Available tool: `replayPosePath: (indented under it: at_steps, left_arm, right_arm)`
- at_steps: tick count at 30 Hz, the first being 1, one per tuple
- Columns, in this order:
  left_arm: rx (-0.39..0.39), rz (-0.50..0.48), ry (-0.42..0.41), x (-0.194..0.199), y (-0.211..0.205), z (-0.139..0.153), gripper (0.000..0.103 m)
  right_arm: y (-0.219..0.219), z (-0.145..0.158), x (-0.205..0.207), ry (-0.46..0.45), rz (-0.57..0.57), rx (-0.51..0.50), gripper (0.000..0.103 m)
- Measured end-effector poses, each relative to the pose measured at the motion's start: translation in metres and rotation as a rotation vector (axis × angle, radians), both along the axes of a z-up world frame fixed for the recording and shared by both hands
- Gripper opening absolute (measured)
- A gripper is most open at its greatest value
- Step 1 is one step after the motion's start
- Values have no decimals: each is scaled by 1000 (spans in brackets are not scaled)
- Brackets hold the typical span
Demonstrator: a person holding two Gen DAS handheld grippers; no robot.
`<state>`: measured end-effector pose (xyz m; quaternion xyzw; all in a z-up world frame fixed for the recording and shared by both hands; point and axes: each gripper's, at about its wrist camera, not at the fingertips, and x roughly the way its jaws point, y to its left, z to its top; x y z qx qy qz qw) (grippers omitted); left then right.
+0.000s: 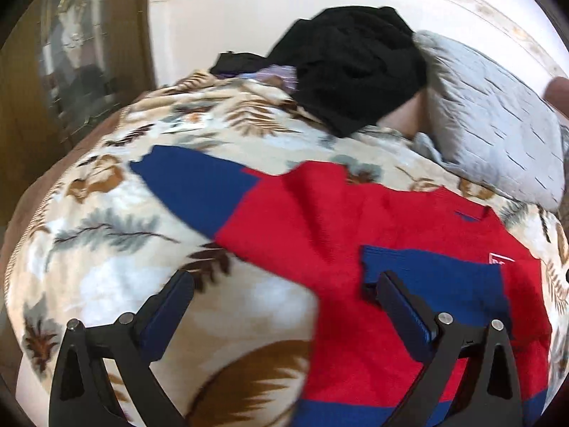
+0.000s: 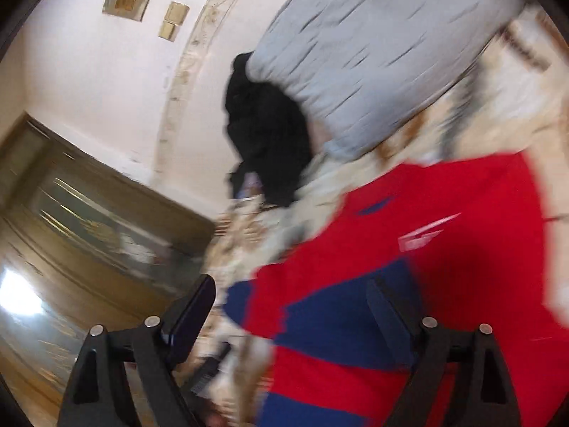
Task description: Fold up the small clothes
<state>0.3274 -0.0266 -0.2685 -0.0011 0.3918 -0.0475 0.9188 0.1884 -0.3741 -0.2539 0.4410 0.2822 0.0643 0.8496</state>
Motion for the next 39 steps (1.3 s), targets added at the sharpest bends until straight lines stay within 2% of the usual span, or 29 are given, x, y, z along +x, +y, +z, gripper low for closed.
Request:
replayPosePath:
  at_steps: [2, 3, 4, 5, 6, 7, 11, 13, 14, 15, 16, 18, 20, 22, 23, 24, 25, 27, 28, 29, 31, 33, 34, 35, 37, 39]
  left_arm:
    - [-10, -35, 1, 3, -13, -3, 92]
    - [-8, -50, 0, 5, -21, -5, 83]
    - [-4, -68, 4, 7, -28, -7, 78]
    - [-3, -90, 11, 9, -35, -10, 67]
    - [-4, -118, 29, 14, -43, -14, 51]
    - [-8, -140, 50, 18, -48, -18, 44]
    - [-51, -186, 157, 41, -61, -36, 44]
    - [-66, -206, 179, 46, -64, -40, 42]
    - [-70, -218, 172, 44, -64, -41, 35]
    - [-67, -231, 160, 43, -66, -42, 13]
    - [-60, -240, 157, 42, -68, -43, 7]
    - [-31, -252, 157, 43, -70, -46, 7]
    - [-23, -224, 170, 46, -61, -45, 7]
    - [-77, -183, 146, 48, -38, -30, 7]
    - [-86, -162, 120, 48, -27, -23, 10]
    - [-67, -117, 88, 50, -12, -14, 27]
    - [-51, -78, 69, 51, -1, -10, 56]
    - [-28, 39, 15, 56, 32, -4, 79]
    - [-30, 97, 3, 60, 50, -3, 79]
    - [-43, 142, 12, 67, 70, -4, 79]
    - [-101, 202, 61, 81, 104, -12, 79]
    - [-186, 255, 108, 92, 133, -21, 79]
    - [-223, 276, 120, 95, 143, -25, 79]
    - [-271, 299, 129, 101, 154, -29, 79]
    - [-343, 299, 141, 110, 166, -35, 79]
    - [-401, 273, 146, 120, 170, -38, 79]
  right_arm:
    - [-20, -4, -15, 26, -41, -38, 63]
    - [-33, -11, -23, 45, -70, -42, 56]
    - [-49, -22, -29, 80, -115, -37, 37]
    - [-63, -32, -31, 114, -148, -31, 33]
    - [-69, -37, -32, 134, -171, -26, 33]
    - [-82, -46, -34, 160, -202, -14, 33]
    - [-104, -60, -33, 171, -229, 39, 33]
    - [-105, -62, -26, 173, -231, 37, 33]
    - [-105, -64, -22, 179, -223, 39, 33]
    - [-104, -68, -17, 192, -209, 41, 33]
    - [-102, -72, -11, 212, -193, 39, 33]
    - [-95, -83, 4, 257, -149, 42, 33]
    - [-90, -103, 17, 356, -123, 32, 32]
    - [-86, -95, 17, 331, -127, -1, 36]
    - [-83, -86, 17, 306, -112, -32, 36]
    - [-80, -79, 16, 279, -101, -45, 36]
    - [-75, -72, 13, 239, -80, -55, 36]
    - [-65, -67, 11, 209, -48, -61, 36]
    - [-58, -70, 13, 224, -23, -71, 37]
    - [-48, -79, 20, 287, 22, -94, 39]
    - [-34, -91, 29, 381, 74, -144, 40]
    - [-31, -81, 26, 344, 57, -173, 41]
    - [-32, -75, 25, 316, 66, -147, 41]
    - [-33, -72, 23, 289, 67, -122, 45]
    - [-33, -63, 18, 249, 46, -111, 58]
    - [-30, -58, 17, 216, 36, -117, 58]
